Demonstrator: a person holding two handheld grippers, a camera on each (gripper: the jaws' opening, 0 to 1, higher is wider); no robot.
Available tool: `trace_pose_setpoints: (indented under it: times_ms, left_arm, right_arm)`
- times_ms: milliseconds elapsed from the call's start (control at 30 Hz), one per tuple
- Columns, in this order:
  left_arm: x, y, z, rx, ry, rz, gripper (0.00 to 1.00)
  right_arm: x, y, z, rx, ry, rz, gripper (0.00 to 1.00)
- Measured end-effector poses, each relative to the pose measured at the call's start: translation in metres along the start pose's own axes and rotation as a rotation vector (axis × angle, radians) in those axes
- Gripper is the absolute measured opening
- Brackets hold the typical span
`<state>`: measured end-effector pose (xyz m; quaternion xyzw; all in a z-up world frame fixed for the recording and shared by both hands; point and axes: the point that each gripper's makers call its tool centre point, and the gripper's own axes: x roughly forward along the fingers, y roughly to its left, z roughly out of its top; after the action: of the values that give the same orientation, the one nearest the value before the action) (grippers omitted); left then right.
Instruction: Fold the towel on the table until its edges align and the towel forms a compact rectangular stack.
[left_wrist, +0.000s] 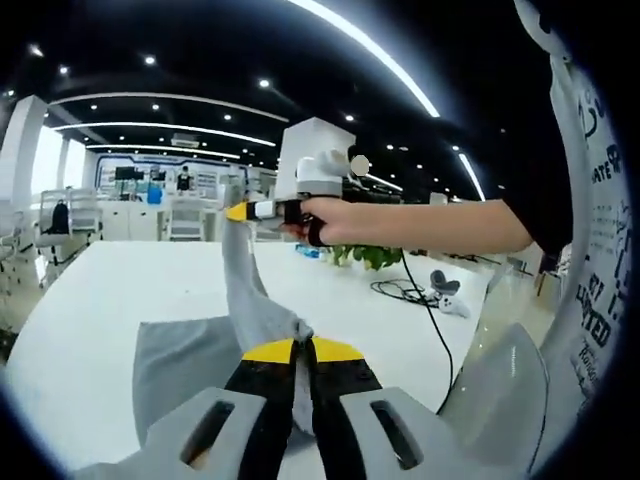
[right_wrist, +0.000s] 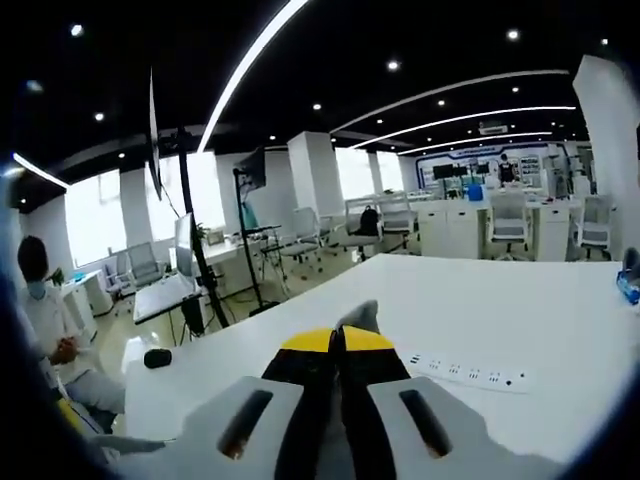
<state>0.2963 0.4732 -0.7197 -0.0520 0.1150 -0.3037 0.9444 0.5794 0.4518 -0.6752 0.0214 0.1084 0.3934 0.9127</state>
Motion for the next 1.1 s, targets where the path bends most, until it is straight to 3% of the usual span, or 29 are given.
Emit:
trace_pose_setpoints:
  times_ms: [333, 667, 700, 1100]
  left_arm:
    - [-0.009, 0.024, -0.025, -0.038, 0.021, 0.054, 0.04]
    - [-0.022, 0.049, -0.049, -0.112, 0.002, 0.135, 0.04]
    - [-0.023, 0.052, -0.051, -0.122, 0.001, 0.147, 0.04]
    - [-0.033, 0.087, -0.079, -0.271, -0.042, 0.238, 0.04]
  right_arm:
    - [0.033, 0.015, -0.036, 0.008, 0.078, 0.001, 0.00]
    - [0.065, 0.038, -0.064, 0.008, 0.136, 0.022, 0.00]
    - [0.074, 0.038, -0.074, 0.008, 0.154, 0.025, 0.00]
    - [0.118, 0.052, -0.116, 0.024, 0.227, 0.004, 0.00]
